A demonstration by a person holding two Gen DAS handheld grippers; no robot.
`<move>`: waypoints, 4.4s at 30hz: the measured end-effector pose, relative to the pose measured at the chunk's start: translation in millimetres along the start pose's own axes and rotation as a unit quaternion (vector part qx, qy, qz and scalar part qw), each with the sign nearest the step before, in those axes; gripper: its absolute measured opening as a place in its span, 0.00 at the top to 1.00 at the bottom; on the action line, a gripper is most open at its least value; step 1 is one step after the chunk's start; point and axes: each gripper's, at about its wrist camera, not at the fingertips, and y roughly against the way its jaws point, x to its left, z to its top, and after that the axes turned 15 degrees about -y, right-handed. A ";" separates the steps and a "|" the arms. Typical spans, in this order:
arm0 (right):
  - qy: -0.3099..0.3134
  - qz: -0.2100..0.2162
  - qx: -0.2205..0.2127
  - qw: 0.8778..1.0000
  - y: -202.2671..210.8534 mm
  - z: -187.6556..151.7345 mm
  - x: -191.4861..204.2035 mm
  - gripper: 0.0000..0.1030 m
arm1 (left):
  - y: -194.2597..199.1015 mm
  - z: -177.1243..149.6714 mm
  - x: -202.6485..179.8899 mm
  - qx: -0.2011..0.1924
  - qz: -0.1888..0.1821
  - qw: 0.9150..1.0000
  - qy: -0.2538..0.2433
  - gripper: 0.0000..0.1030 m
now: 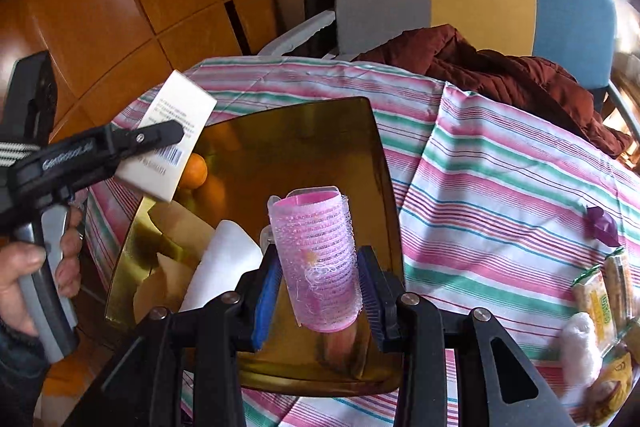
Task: Organize objects
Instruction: 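Place the box and the pink curler into the tray with both tools, then move both tools back toward the remaining items on the table, then grasp the white cotton wool bundle with the left tool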
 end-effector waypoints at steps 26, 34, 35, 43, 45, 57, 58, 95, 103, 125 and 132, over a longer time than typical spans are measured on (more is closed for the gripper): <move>-0.018 -0.033 -0.009 0.999 -0.9 -6.9 7.6 0.28 | 45.2 -58.3 -26.8 -0.005 0.056 0.998 -0.018 0.36; -0.007 -0.038 -0.065 0.997 31.1 -29.0 12.4 0.00 | 56.2 -77.6 -47.4 -0.010 0.070 0.996 -0.049 0.36; -0.003 -0.039 -0.073 0.997 34.7 -31.3 14.0 0.00 | 57.8 -79.1 -49.4 -0.010 0.073 0.996 -0.053 0.36; 0.013 -0.057 -0.094 0.994 47.3 -49.0 18.2 0.00 | 70.9 -88.0 -62.8 -0.016 0.097 0.992 -0.078 0.30; 0.007 -0.060 -0.093 0.994 49.0 -52.1 13.5 0.00 | 73.5 -90.5 -68.1 -0.018 0.099 0.991 -0.089 0.30; -0.028 -0.108 -0.110 0.988 71.2 -60.3 -38.4 0.00 | 73.2 -100.1 -95.1 -0.009 0.088 0.987 -0.131 0.29; -0.032 -0.114 -0.112 0.987 73.6 -59.7 -44.6 0.00 | 72.7 -100.4 -97.4 -0.009 0.086 0.987 -0.134 0.29; -0.392 -0.162 -0.190 0.885 171.1 -61.7 -310.8 0.00 | -34.5 -98.7 -279.1 0.075 -0.122 0.940 -0.309 0.19; -0.409 -0.141 -0.192 0.881 172.8 -63.4 -317.1 0.00 | -73.0 -96.1 -320.3 0.086 -0.167 0.924 -0.334 0.15; -0.431 -0.122 -0.179 0.876 167.8 -65.4 -328.3 0.00 | -164.2 -86.2 -388.4 0.116 -0.151 0.897 -0.399 0.32; -0.427 -0.130 -0.175 0.878 166.3 -64.3 -327.4 0.00 | -147.6 -93.0 -354.6 0.098 -0.173 0.919 -0.340 0.36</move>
